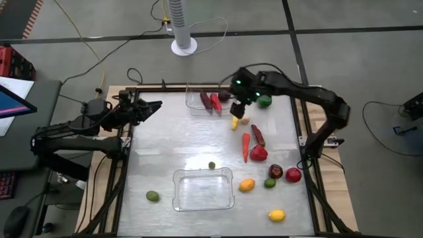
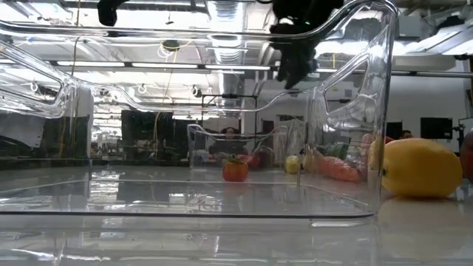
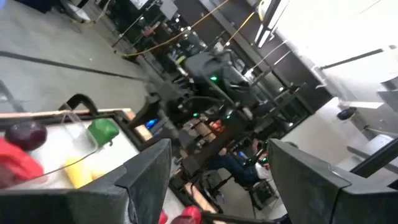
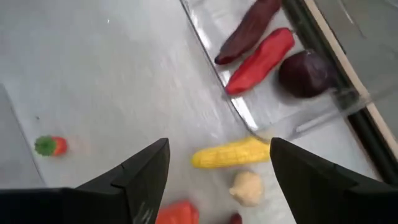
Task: Sort produce into baskets
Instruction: Put the garlic into the top transparent bin
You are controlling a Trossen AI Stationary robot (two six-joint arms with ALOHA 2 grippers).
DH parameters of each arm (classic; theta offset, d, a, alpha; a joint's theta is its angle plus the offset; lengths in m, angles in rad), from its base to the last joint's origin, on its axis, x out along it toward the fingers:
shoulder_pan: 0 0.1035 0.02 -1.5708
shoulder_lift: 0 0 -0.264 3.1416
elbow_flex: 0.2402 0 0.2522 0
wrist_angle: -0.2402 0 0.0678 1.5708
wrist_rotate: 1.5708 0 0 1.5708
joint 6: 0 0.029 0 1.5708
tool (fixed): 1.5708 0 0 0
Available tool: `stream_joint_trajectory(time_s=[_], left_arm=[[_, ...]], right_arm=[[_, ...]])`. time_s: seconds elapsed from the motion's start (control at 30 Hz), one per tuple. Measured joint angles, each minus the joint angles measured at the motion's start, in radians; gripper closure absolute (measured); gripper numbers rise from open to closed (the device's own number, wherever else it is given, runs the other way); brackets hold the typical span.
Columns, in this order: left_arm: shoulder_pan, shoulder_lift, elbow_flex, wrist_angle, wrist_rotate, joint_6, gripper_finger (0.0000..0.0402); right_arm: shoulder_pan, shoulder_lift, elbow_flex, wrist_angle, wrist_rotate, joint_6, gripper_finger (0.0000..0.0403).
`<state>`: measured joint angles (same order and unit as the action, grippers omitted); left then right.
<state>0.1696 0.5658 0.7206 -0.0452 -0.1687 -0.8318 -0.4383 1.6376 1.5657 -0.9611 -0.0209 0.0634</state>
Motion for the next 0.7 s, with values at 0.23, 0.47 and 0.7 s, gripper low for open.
stream_joint_trajectory(time_s=[0.23,0.47,0.7], left_arm=[[0.000,0.034,-0.001,-0.009,-0.001,0.000,0.0150],[0.000,0.070,-0.001,-0.010,-0.001,0.000,0.0150],[0.000,0.076,-0.001,-0.010,0.005,-0.012,0.0150]], right_arm=[[-0.008,-0.147,-0.358,0.223,0.023,0.097,0.0089],[-0.033,-0.087,-0.513,0.333,0.023,0.088,0.0067],[-0.076,0.042,-0.513,0.333,0.019,0.076,0.0051]])
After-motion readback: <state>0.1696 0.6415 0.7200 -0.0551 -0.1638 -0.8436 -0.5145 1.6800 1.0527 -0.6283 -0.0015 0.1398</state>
